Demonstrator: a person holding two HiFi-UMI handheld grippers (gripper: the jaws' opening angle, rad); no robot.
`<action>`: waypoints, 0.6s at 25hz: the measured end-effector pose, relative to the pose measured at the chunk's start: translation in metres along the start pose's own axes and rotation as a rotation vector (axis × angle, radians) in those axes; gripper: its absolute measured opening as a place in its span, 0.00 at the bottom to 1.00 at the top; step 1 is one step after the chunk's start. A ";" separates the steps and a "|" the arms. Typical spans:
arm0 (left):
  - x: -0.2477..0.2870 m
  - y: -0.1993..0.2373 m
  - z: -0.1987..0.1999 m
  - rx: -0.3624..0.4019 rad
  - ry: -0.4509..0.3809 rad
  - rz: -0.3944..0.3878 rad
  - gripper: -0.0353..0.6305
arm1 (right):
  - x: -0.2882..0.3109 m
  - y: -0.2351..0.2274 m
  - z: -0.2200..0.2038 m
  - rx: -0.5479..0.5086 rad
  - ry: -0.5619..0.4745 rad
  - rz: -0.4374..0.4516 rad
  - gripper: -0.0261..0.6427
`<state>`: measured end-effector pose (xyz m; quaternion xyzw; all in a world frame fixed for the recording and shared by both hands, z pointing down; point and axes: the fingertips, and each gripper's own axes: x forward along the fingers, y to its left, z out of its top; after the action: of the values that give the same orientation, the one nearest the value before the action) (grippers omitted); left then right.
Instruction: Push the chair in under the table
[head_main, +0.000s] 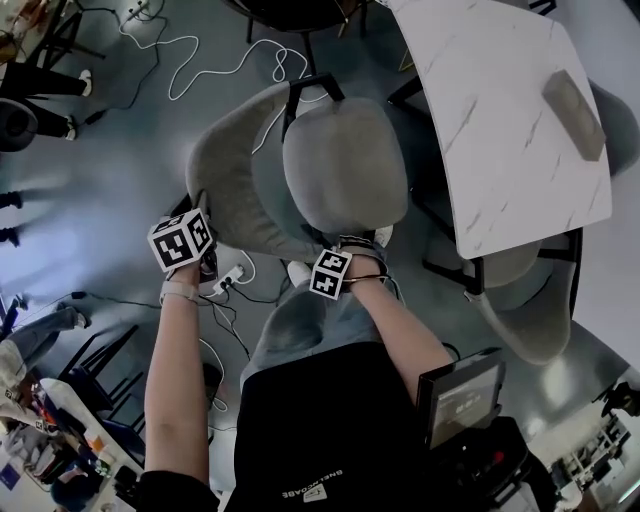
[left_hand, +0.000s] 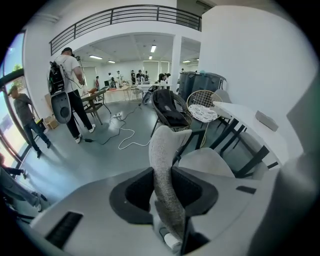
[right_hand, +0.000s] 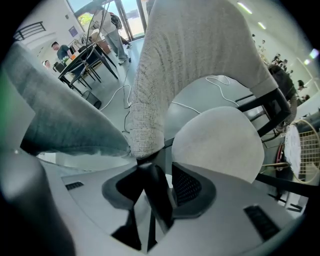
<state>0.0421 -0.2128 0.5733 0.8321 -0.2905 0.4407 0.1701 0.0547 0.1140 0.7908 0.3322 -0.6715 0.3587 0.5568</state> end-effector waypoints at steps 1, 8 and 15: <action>0.003 -0.006 0.004 0.001 0.003 -0.005 0.21 | -0.001 -0.006 -0.005 0.002 0.002 0.000 0.28; 0.022 -0.048 0.028 0.017 0.003 -0.033 0.21 | -0.010 -0.047 -0.043 0.005 0.011 -0.011 0.28; 0.038 -0.084 0.052 0.005 -0.010 -0.070 0.21 | -0.018 -0.078 -0.074 0.024 0.020 -0.008 0.28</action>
<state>0.1450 -0.1884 0.5741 0.8444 -0.2610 0.4310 0.1820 0.1608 0.1372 0.7905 0.3380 -0.6603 0.3676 0.5609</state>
